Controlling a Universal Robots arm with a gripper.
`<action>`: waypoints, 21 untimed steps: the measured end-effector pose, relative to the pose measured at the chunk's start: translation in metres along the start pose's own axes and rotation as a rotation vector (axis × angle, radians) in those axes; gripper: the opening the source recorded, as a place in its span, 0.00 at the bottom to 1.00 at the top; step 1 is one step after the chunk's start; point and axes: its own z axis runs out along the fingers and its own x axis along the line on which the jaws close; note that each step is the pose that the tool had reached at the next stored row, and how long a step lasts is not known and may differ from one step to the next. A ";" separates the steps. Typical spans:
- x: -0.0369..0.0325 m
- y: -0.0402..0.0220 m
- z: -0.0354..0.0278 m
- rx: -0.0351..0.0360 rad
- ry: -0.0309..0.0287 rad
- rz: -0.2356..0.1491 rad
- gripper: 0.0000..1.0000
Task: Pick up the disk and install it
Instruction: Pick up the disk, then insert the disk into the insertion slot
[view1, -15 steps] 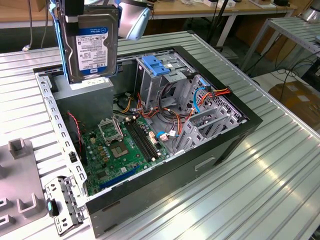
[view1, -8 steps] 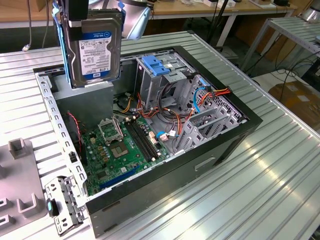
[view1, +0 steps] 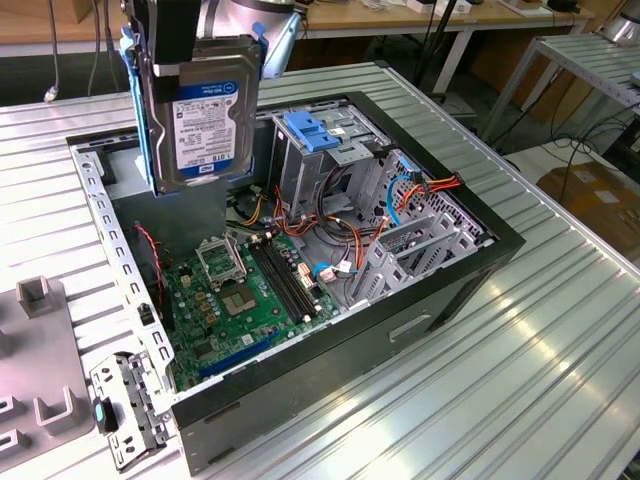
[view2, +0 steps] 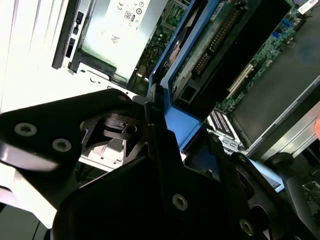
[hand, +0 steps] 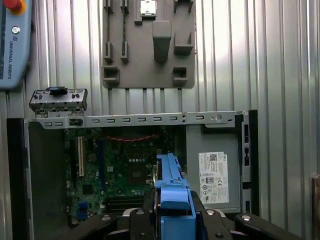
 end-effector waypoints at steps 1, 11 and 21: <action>0.0004 -0.0010 0.0003 0.0000 0.0003 0.000 0.37; -0.0001 -0.0257 0.0040 0.0036 0.0091 0.000 0.37; 0.0038 -0.0454 0.0071 0.0092 0.0270 0.001 0.37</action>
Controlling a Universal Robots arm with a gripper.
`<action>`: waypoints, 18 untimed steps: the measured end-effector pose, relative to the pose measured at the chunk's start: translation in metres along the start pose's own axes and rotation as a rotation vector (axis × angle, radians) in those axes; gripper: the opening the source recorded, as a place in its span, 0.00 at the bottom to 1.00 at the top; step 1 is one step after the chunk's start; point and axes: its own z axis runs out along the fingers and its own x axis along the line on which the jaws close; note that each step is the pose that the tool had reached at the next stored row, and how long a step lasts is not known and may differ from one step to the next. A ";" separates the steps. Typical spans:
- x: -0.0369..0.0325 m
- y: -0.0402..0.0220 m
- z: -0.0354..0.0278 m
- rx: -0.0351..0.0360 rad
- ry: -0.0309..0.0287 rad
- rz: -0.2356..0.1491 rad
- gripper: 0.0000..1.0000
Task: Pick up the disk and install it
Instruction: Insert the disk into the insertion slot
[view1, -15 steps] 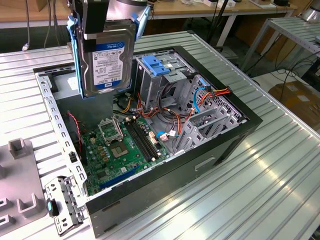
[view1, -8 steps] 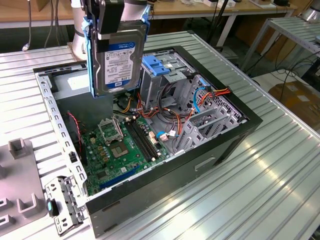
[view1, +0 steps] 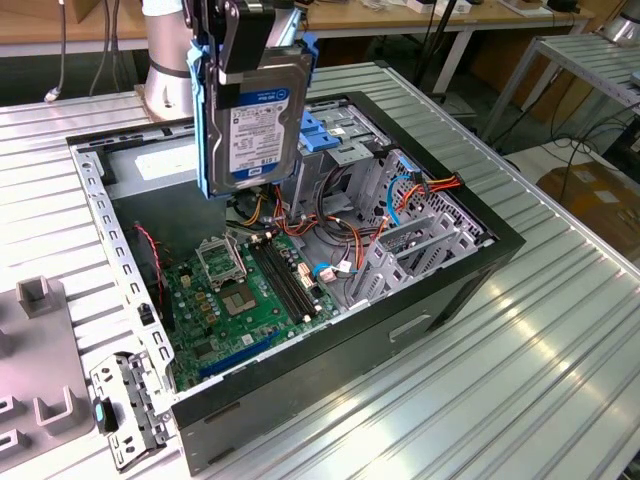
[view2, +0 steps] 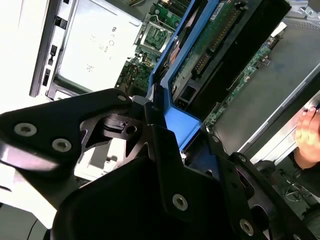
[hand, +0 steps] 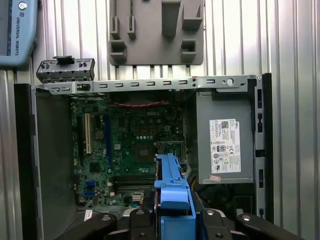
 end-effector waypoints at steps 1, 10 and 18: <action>0.0006 -0.0001 0.0000 0.0000 0.0000 0.000 0.37; 0.0011 -0.0002 0.0001 0.0000 0.0000 0.000 0.37; 0.0264 -0.0013 0.0013 0.0000 0.0001 0.000 0.37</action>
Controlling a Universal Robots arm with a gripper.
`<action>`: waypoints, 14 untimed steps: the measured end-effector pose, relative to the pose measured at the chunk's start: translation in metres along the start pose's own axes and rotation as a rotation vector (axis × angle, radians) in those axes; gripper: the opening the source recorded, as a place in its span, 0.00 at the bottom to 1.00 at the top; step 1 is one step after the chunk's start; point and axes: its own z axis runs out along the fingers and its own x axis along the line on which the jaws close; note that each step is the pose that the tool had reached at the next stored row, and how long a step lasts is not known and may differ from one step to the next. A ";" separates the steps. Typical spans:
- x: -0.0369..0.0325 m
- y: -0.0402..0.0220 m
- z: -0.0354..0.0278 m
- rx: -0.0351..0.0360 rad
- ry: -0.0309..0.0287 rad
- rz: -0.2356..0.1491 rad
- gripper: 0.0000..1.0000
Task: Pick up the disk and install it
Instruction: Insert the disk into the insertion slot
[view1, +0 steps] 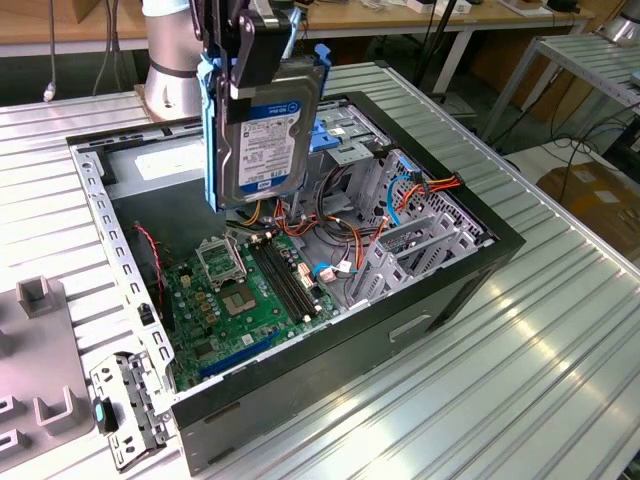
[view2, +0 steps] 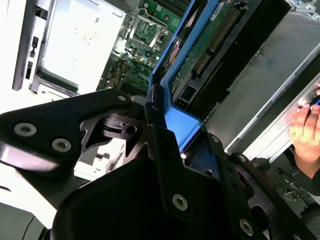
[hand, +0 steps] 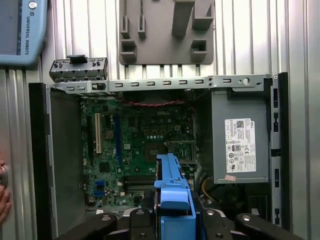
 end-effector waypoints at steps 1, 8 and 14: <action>0.0042 -0.0002 0.0003 0.0001 0.0000 0.000 0.37; 0.0291 -0.0013 0.0015 0.0001 0.0019 0.000 0.37; 0.0445 -0.0066 0.0023 0.0003 0.0052 0.000 0.37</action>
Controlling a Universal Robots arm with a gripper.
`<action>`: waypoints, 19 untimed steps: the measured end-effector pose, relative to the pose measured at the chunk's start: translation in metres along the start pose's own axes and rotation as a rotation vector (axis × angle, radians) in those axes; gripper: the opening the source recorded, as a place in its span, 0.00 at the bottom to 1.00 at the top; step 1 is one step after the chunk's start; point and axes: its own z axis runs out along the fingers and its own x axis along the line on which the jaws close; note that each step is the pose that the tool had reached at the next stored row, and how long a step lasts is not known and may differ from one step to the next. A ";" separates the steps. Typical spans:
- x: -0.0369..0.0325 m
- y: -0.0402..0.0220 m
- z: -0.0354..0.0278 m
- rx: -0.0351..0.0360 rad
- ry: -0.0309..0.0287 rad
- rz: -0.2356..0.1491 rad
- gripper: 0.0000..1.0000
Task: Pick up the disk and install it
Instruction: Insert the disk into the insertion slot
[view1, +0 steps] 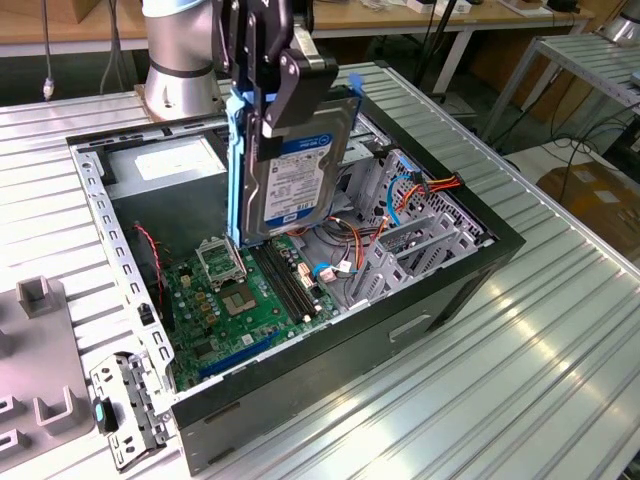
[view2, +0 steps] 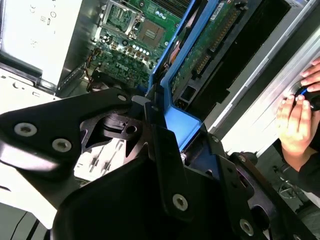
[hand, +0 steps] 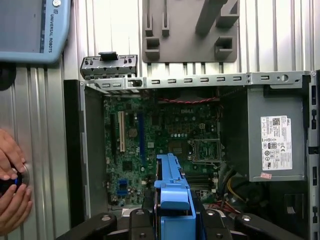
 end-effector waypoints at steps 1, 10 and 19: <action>0.0000 -0.0028 0.0000 0.0000 0.0001 0.000 0.37; -0.0016 -0.0444 0.0005 -0.0002 0.0001 0.002 0.37; 0.0202 -0.0458 0.0022 -0.0002 0.0002 0.002 0.37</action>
